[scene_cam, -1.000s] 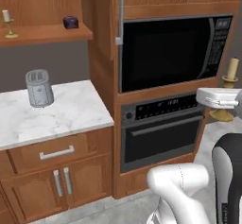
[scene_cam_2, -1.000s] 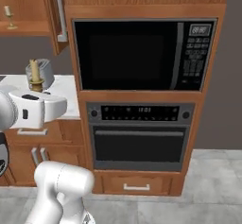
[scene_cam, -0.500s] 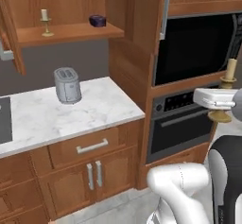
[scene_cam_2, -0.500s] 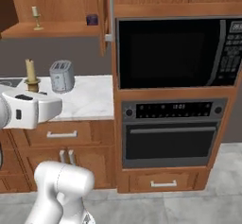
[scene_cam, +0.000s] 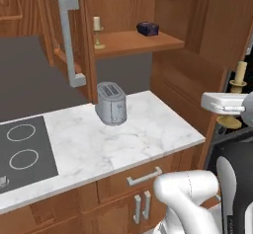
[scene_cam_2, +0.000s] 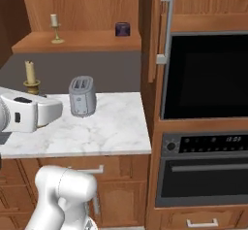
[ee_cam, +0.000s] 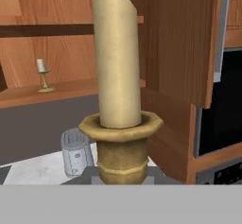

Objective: Pick the candle and candle from the dining table and place them in the open cabinet. Close the cabinet after placing the objects.

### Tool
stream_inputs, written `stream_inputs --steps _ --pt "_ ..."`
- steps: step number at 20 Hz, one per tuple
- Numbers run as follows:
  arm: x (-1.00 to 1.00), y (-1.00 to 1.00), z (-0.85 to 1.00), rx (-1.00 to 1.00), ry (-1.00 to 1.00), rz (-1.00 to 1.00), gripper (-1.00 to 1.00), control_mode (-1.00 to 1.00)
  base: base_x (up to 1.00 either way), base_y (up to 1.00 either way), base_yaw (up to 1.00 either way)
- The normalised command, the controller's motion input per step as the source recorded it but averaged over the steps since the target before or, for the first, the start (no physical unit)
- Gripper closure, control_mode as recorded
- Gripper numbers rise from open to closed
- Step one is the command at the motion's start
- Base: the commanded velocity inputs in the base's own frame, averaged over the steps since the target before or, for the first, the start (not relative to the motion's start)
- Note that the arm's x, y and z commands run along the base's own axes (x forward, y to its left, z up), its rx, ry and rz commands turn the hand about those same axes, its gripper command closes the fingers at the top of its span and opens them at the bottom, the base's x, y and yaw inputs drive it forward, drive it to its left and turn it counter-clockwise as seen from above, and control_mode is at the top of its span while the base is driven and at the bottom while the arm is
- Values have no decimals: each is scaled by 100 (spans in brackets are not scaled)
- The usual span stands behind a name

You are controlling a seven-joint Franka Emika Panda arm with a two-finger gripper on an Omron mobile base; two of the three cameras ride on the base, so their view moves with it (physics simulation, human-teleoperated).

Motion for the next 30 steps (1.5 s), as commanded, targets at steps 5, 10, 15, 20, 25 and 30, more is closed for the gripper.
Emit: stream_inputs --steps 5,10,15,20,25,30 --pt "0 0 0 0 0 0 100 100 81 47 2" --pt "0 0 0 0 0 0 100 100 63 4 9" --pt "0 0 0 0 0 0 100 100 76 -14 24" --pt "0 0 0 0 0 0 100 100 95 -13 31" --pt "0 0 0 0 0 0 100 100 100 -24 22" --pt "0 0 0 0 0 0 100 100 100 -18 6"
